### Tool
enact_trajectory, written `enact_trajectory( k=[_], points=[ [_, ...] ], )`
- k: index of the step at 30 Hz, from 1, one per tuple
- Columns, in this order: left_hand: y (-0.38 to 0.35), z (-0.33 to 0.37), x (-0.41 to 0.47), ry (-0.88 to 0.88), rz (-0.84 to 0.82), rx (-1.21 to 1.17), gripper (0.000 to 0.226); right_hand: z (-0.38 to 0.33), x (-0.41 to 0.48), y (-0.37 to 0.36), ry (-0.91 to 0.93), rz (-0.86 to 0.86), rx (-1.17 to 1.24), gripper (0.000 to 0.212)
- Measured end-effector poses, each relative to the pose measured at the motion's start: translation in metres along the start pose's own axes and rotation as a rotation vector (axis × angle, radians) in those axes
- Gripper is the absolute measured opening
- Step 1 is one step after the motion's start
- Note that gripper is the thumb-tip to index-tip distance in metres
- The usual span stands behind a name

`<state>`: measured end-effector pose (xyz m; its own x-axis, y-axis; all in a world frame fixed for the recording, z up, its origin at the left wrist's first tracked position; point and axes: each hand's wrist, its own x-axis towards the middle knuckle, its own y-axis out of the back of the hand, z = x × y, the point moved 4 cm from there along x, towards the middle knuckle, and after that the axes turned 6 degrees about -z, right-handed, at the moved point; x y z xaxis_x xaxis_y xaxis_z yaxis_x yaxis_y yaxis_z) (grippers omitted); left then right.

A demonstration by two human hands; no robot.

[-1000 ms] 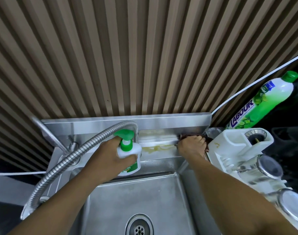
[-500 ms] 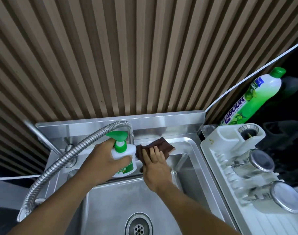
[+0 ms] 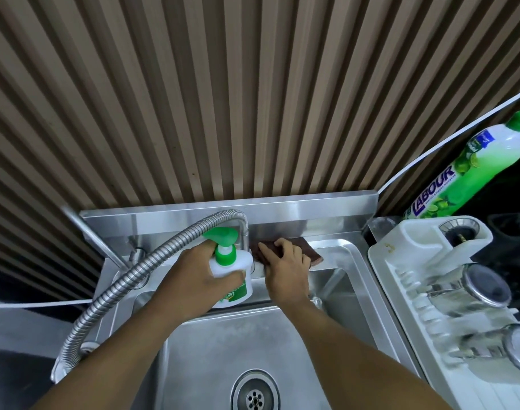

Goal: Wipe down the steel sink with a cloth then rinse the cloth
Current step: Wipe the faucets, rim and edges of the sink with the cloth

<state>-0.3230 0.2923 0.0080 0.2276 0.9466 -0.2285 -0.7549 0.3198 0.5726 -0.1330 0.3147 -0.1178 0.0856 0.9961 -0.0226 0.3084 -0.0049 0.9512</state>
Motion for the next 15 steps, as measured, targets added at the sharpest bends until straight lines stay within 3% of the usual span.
enact_trajectory(
  k=[3,6,12,15],
  points=[
    [0.0,-0.001,0.001,0.006,0.0,0.019,0.029,0.008,-0.009,-0.003,0.172,-0.031,-0.07,0.049],
    [0.0,-0.001,0.002,0.006,-0.003,0.017,0.027,0.026,-0.023,0.005,0.224,0.039,-0.09,0.039],
    [0.0,-0.001,0.003,0.013,-0.008,0.023,0.026,0.012,-0.011,0.007,-0.061,0.11,0.066,0.049],
    [-0.001,-0.001,0.003,0.013,-0.007,0.034,0.026,-0.01,-0.006,-0.012,0.005,0.13,0.054,0.03]
  ],
)
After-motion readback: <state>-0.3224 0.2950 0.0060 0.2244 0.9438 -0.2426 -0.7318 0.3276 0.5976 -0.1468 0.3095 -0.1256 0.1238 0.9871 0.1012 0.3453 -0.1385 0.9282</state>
